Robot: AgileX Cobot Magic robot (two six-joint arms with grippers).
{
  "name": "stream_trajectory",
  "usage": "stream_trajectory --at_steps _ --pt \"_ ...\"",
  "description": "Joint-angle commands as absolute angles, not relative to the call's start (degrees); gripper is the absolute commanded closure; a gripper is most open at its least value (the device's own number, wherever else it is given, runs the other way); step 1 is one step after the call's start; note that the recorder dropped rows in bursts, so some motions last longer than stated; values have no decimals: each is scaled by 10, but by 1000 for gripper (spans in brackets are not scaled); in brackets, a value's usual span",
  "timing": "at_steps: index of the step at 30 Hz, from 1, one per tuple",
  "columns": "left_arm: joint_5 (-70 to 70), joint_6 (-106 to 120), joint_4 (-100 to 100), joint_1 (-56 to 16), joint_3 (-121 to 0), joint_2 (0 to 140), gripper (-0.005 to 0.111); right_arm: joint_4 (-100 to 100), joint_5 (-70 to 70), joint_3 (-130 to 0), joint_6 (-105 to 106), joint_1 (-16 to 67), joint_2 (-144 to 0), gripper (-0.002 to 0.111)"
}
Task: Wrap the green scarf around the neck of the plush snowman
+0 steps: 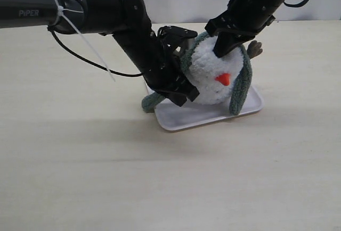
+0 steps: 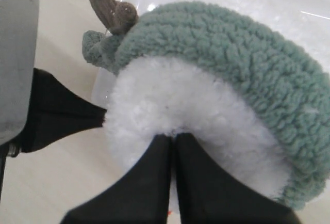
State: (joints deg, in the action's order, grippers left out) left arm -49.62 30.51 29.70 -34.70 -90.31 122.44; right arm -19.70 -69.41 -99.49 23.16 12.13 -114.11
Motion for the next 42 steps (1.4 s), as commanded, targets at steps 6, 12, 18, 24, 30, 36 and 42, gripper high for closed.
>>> stream_trajectory --at_steps 6,12,18,24,30,36,42 --pt "-500 316 280 -346 -905 1218 105 -188 -698 -990 237 122 -1145 104" --pt "-464 317 130 -346 -905 1195 61 -188 -695 -990 237 122 -1145 104" --pt "-425 302 61 -351 -905 1245 47 -190 -696 -990 237 122 -1145 104" --pt "-394 303 56 -355 -905 1258 66 -190 -693 -990 237 122 -1145 104" --pt "-494 335 167 -359 -905 1257 107 -190 -693 -990 237 122 -1145 104" --pt "-538 455 368 -361 -905 1257 107 -190 -693 -990 238 122 -1145 104" --pt "-507 480 424 -361 -905 1257 105 -190 -693 -990 238 122 -1145 104"
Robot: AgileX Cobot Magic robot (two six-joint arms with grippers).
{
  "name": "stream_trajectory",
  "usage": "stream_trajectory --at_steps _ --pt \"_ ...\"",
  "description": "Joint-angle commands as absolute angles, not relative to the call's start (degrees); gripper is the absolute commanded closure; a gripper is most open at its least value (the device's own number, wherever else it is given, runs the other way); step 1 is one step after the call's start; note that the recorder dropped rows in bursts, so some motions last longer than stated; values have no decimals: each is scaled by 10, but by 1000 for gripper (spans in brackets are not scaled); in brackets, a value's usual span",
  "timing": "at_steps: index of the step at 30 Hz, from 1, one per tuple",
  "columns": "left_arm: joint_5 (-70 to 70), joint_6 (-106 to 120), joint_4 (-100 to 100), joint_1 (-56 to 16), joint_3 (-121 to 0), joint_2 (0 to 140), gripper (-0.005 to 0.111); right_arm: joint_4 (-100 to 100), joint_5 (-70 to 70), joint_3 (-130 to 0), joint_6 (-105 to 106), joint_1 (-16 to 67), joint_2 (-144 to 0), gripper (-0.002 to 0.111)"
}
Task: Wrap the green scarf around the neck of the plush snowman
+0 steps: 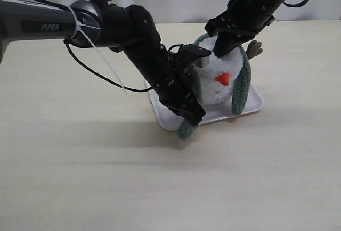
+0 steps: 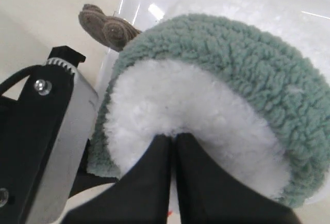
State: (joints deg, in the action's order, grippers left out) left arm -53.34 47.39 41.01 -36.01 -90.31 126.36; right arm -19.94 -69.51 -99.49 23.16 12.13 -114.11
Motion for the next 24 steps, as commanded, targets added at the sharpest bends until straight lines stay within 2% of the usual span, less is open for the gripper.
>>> stream_trajectory --at_steps 1,4,6,8,10,13,17,20,24 --pt "-503 475 416 -361 -905 1257 102 -190 -694 -990 238 122 -1145 104" --pt "-504 475 399 -361 -905 1257 86 -190 -694 -990 238 122 -1145 104" --pt "-513 476 397 -361 -905 1257 62 -190 -694 -990 238 122 -1145 104" --pt "-525 484 378 -361 -907 1253 47 -190 -700 -990 245 122 -1145 104" --pt "-545 478 326 -359 -911 1240 41 -207 -700 -990 255 122 -1144 104" --pt "-554 478 290 -359 -911 1204 41 -222 -700 -990 262 122 -1143 99" --pt "-467 480 256 -346 -911 1120 41 -212 -700 -990 262 122 -1143 76" --pt "-414 510 298 -346 -910 1103 41 -213 -700 -990 262 122 -1138 74" --pt "-409 617 331 -359 -910 1116 41 -206 -692 -991 262 122 -1106 74"
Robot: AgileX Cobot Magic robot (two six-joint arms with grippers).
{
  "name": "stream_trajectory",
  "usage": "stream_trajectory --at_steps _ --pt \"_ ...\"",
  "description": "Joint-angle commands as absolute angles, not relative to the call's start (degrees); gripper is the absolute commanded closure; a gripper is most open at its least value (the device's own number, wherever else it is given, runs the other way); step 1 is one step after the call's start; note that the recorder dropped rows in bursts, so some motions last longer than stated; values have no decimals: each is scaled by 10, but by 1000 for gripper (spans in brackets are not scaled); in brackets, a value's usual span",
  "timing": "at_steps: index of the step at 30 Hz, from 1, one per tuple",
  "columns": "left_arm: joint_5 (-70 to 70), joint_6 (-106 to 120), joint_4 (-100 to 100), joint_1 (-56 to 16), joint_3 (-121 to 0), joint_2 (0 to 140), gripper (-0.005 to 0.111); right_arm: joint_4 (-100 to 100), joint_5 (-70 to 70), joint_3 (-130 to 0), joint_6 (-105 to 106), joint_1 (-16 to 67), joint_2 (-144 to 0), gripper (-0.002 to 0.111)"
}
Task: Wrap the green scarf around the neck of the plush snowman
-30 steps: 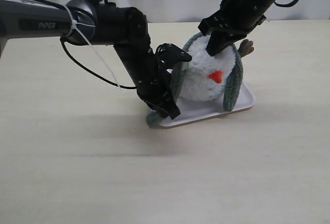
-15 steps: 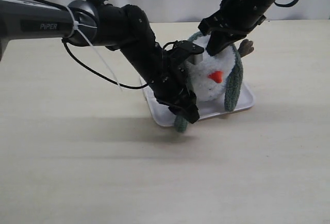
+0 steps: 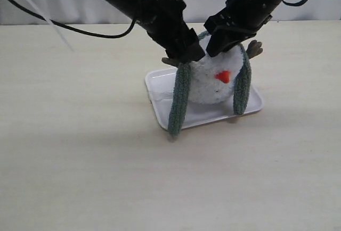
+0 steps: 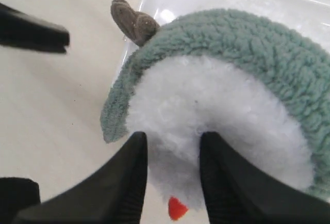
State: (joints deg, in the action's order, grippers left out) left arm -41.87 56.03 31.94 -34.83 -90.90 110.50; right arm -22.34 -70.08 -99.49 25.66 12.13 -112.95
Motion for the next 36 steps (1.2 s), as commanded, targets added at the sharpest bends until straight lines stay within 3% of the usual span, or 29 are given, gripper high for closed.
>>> stream_trajectory --at_steps 1,6,14,21,24,29,36 --pt "-400 617 326 -361 -910 1120 41 -199 -687 -991 258 122 -1097 74" --pt "-311 618 335 -361 -910 1135 43 -166 -685 -991 230 122 -1064 74" --pt "-237 681 387 -381 -910 1139 66 -63 -648 -991 150 121 -1011 74" --pt "-195 742 392 -426 -910 1173 105 20 -598 -904 97 118 -1009 74" --pt "-180 752 394 -427 -910 1189 107 16 -567 -864 102 111 -1009 73" --pt "-203 752 387 -421 -910 1204 107 -55 -561 -822 177 93 -1013 60" --pt "-227 752 381 -421 -910 1205 107 -51 -511 -764 203 93 -1039 61"
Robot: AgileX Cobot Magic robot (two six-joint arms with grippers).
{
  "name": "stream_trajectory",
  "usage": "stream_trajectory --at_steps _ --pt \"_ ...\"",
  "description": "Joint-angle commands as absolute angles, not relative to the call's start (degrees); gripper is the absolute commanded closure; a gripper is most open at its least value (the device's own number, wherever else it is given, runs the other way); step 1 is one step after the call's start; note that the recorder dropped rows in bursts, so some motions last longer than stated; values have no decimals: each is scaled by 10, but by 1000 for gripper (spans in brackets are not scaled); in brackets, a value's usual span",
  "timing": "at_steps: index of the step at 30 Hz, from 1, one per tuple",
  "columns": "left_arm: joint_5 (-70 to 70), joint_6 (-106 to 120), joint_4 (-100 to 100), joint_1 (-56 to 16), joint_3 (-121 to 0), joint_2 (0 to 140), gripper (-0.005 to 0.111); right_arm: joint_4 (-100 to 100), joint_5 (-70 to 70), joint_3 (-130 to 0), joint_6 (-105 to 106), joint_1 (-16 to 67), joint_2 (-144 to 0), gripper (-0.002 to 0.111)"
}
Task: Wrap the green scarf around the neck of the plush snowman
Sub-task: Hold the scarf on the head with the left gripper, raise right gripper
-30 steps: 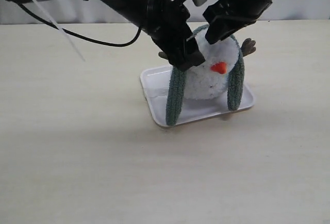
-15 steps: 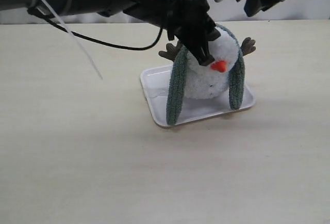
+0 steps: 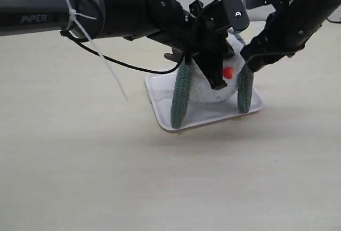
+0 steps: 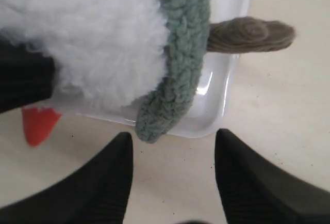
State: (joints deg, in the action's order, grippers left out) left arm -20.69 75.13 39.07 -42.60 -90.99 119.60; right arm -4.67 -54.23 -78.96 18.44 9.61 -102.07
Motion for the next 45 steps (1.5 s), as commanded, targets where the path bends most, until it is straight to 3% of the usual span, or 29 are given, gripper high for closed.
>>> stream_trajectory --at_steps 1,4,9,10,25,33,45 --pt "-229 752 381 -421 -910 1205 107 -51 -505 -759 203 93 -1046 62" --pt "-231 752 382 -421 -910 1205 107 -51 -489 -752 201 93 -1068 71" --pt "-238 752 382 -421 -910 1205 107 -57 -477 -759 209 95 -1079 102" --pt "-239 752 382 -421 -910 1205 107 -57 -479 -765 211 95 -1075 104" --pt "-252 749 382 -421 -910 1205 107 -50 -473 -861 201 95 -1057 104" --pt "-280 749 380 -421 -910 1205 107 -291 -440 -890 370 95 -1069 104" --pt "-274 749 380 -421 -910 1205 107 -183 -435 -891 269 95 -1140 104"
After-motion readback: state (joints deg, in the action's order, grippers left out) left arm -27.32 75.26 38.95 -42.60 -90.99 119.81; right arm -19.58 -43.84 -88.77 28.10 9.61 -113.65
